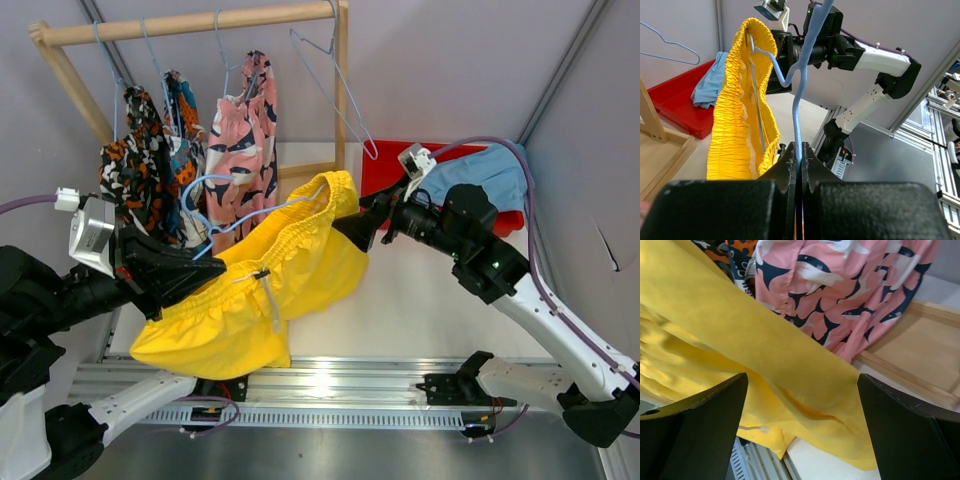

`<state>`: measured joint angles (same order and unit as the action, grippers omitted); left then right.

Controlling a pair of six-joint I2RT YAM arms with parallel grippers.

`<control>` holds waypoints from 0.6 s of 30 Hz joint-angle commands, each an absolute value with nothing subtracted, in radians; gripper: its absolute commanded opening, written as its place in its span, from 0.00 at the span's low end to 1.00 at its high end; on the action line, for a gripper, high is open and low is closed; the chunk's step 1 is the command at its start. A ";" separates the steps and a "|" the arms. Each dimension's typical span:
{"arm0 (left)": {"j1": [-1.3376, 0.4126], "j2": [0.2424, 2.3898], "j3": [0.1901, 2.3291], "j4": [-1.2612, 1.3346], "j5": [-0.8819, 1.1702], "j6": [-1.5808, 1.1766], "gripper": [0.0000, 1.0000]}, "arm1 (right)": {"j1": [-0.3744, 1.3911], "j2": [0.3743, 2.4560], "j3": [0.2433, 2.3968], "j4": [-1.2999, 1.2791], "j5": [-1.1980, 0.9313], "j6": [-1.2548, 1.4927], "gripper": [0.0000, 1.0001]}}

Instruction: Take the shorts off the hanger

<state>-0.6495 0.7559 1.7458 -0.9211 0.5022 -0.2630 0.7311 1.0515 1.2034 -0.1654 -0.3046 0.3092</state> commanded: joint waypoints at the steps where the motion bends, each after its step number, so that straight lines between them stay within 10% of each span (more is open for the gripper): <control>1: -0.663 0.749 1.779 -0.821 0.537 -0.293 0.00 | 0.733 0.986 1.177 -0.129 -0.206 0.249 1.00; 8: -0.663 0.761 1.779 -0.805 0.564 -0.301 0.00 | 0.733 1.028 1.160 -0.014 -0.235 0.270 0.95; 12: -0.664 0.762 1.773 -0.822 0.536 -0.288 0.00 | 0.733 1.052 1.135 0.109 -0.308 0.307 0.00; 18: -0.676 0.758 1.755 -0.853 0.491 -0.270 0.00 | 0.723 0.999 1.134 0.101 -0.143 0.259 0.00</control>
<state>-0.6632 0.7593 1.7466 -0.9089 0.5026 -0.2707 0.7334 1.0462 1.1229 0.0372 -0.2573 0.2932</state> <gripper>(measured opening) 0.027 0.024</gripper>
